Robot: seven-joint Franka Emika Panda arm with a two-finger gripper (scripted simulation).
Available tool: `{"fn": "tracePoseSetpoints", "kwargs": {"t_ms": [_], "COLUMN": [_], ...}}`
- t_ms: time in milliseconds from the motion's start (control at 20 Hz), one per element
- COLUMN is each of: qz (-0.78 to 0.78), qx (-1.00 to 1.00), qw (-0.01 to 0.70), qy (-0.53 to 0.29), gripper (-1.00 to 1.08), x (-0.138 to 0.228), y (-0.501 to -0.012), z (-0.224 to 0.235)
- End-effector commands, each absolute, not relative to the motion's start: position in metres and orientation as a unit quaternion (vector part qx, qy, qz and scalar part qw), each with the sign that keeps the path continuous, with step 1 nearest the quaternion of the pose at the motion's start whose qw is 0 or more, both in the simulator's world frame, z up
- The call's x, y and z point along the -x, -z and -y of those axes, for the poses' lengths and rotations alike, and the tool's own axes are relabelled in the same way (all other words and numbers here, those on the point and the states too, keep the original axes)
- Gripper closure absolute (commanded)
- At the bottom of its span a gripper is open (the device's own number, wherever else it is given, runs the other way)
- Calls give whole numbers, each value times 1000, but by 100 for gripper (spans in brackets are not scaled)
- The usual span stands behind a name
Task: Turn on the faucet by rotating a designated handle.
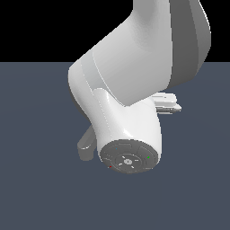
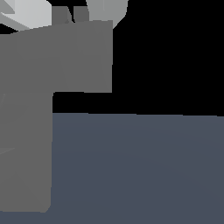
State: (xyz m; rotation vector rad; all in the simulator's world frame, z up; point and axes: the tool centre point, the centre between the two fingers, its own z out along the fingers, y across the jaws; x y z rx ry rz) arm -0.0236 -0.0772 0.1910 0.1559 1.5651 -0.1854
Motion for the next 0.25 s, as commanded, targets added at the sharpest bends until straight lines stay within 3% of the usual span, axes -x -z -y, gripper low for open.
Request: {"fn": "tracePoseSetpoints", "kwargs": {"t_ms": [0,200], "qz": [-704,-704], "qx": [-70,-70], "qw": [701,702], "qy": [86,87], "gripper": [108,108], "x": [23,24], "y": [-183,-175], "z": [82,85]}}
